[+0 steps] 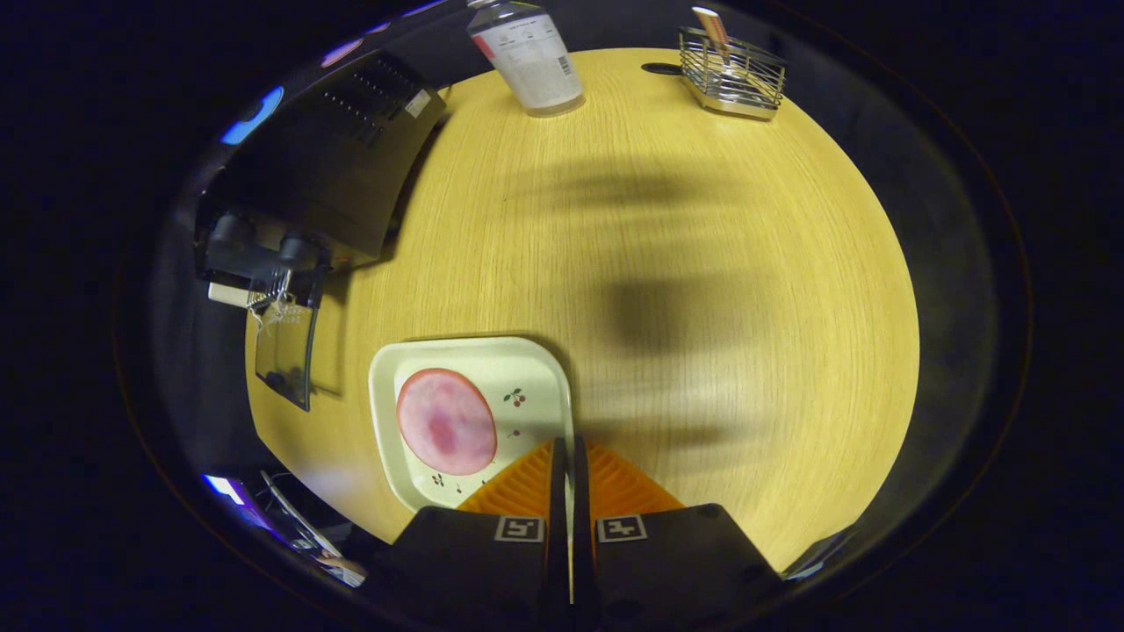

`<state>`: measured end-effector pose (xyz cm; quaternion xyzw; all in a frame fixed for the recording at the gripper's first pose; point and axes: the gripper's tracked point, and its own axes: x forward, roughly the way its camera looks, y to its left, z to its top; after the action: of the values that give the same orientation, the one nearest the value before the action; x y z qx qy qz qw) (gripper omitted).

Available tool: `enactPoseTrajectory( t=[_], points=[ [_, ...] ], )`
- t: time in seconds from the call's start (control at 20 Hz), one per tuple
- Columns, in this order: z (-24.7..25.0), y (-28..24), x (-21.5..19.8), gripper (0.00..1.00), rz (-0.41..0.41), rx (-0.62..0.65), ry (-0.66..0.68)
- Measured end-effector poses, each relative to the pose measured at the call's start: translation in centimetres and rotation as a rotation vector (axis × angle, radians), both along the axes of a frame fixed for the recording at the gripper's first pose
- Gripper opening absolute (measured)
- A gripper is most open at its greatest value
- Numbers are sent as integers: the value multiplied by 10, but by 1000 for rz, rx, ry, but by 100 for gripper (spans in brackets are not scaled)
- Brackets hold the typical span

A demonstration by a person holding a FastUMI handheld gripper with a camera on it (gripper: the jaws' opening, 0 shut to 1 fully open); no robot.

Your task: Open the toaster oven, put the food inside, and close the toaster oven door.

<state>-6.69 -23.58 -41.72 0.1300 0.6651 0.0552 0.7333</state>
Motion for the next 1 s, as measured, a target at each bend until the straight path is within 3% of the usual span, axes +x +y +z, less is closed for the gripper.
enactPoseTrajectory(
  t=[0.15, 0.4, 0.55, 1.0],
  points=[
    [1, 1, 2, 6, -21, 99, -43],
    [16, 11, 0, 6, -200, 284, -65],
    [30, 23, -2, 6, -265, 362, -84],
    [103, 81, -22, 6, -500, 451, -158]
  ],
)
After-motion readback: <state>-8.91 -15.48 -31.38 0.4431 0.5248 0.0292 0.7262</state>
